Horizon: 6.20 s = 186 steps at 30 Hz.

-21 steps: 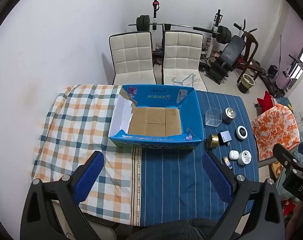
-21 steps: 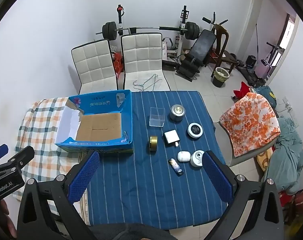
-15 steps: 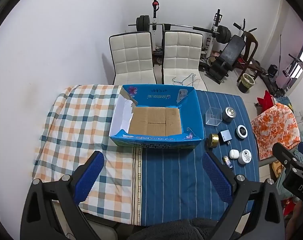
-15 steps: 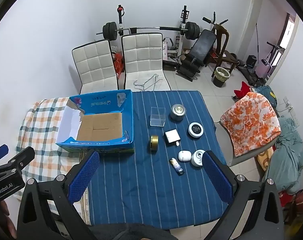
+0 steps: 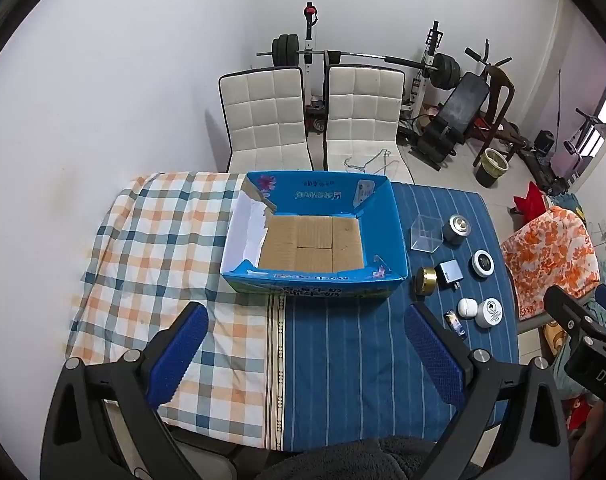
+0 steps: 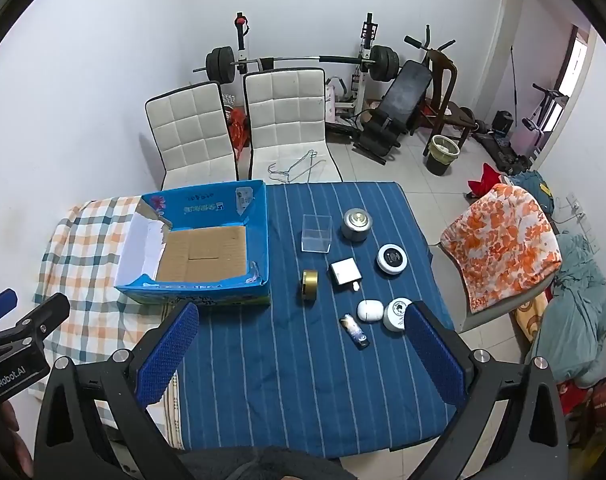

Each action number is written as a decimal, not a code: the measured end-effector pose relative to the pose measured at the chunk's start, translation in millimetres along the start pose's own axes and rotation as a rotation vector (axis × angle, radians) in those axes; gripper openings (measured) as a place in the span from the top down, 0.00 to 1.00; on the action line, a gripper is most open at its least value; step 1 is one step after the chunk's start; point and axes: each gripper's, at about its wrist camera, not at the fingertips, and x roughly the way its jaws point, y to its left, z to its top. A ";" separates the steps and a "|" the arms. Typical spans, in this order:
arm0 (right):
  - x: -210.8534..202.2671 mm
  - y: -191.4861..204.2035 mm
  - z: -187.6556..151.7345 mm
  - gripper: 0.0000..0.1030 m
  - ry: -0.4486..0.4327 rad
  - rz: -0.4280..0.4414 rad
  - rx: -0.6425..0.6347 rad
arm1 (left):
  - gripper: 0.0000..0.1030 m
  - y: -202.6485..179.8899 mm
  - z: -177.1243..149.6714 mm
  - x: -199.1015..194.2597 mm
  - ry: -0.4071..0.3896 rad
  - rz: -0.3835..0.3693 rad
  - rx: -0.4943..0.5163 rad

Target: Organize rigid objects

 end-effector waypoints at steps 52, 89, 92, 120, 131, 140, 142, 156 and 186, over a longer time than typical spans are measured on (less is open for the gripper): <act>-29.6 -2.0 -5.4 0.00 -0.065 0.021 -0.001 | 0.02 -0.2 11.5 -25.3 -0.052 0.010 0.000; 261.3 -209.1 34.7 0.00 0.355 -0.024 0.353 | 0.02 -210.9 127.2 237.3 0.243 -0.192 0.210; 322.8 -219.8 55.7 0.00 0.398 -0.006 0.367 | 0.02 -238.7 135.1 294.2 0.332 -0.184 0.208; 564.2 -188.6 96.4 0.23 0.708 0.178 0.385 | 0.40 -256.7 84.2 450.0 0.588 -0.066 0.097; 559.5 -182.0 85.5 0.25 0.722 0.078 0.258 | 0.40 -262.5 85.8 461.1 0.577 -0.053 0.092; 548.5 -193.2 80.7 0.26 0.716 0.026 0.281 | 0.41 -277.9 108.3 458.7 0.538 -0.064 0.111; 536.2 -195.5 75.9 0.26 0.704 0.012 0.272 | 0.41 -283.0 111.7 446.5 0.502 -0.070 0.133; 423.6 -171.6 98.7 0.27 0.553 0.049 0.212 | 0.41 -229.4 111.8 330.0 0.300 -0.085 0.173; 445.8 152.3 133.2 0.27 0.555 0.259 0.092 | 0.41 70.6 136.7 350.6 0.336 -0.080 -0.004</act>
